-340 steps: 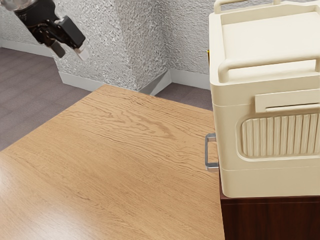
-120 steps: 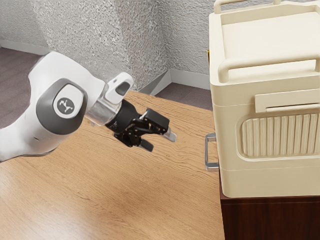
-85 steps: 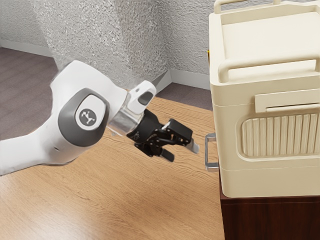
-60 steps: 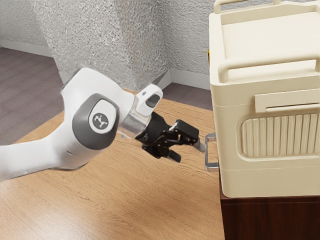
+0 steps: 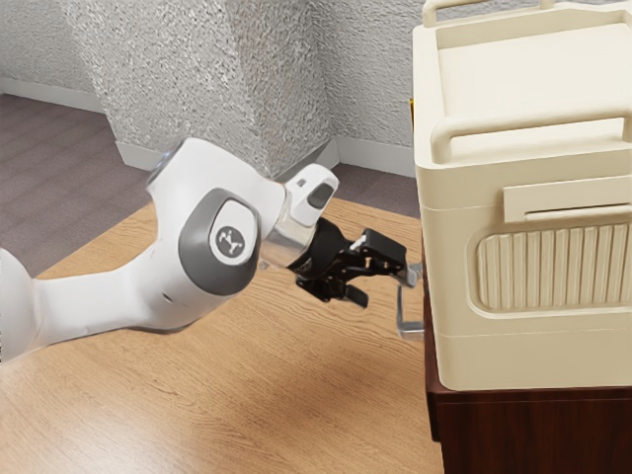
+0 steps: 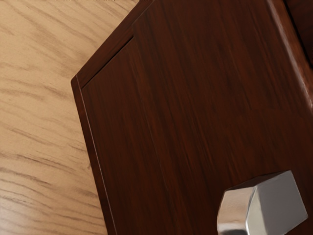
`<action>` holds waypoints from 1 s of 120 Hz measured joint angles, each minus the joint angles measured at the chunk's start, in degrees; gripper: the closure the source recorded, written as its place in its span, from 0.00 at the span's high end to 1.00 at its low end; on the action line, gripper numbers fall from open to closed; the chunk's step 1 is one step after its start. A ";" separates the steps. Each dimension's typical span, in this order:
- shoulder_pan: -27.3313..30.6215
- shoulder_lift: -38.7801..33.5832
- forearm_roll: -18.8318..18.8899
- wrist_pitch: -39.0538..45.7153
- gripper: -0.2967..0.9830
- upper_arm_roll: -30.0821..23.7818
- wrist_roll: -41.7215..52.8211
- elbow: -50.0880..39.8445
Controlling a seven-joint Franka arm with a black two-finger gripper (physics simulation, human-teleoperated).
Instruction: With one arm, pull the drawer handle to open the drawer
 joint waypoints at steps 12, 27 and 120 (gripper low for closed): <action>-0.28 0.20 0.93 -0.27 0.77 0.00 -0.33 0.20; -0.48 -0.34 1.40 -0.85 0.77 0.02 -0.71 -0.09; 0.48 -3.59 6.51 -7.52 0.77 2.24 -7.83 -2.02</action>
